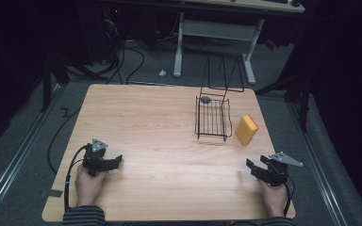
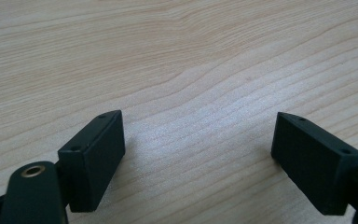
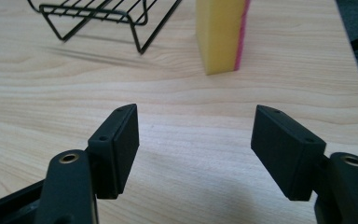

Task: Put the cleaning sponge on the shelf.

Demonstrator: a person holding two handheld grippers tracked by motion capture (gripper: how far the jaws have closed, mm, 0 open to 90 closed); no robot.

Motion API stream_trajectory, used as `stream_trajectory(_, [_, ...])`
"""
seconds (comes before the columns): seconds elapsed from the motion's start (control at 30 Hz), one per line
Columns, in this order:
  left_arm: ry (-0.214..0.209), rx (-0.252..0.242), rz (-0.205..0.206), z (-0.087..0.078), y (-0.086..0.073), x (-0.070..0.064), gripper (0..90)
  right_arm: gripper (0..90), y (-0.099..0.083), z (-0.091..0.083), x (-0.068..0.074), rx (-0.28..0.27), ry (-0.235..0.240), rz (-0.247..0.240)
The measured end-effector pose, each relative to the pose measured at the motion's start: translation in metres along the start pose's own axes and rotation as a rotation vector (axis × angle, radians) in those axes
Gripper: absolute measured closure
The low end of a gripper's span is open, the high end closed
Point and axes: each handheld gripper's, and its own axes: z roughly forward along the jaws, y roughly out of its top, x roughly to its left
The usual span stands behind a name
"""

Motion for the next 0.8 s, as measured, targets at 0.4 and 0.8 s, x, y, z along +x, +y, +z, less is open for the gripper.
stream_trajectory(0.4, [0.0, 0.0, 0.0, 0.0, 0.0, 0.0, 17.9, 32.2, 0.008, -0.01, -0.012, -0.069, -0.026, 0.051])
stream_trajectory(0.8, [0.001, -0.001, 0.001, 0.0, 0.0, 0.0, 17.7, 31.2, 0.012, -0.007, -0.019, -0.109, -0.053, 0.086])
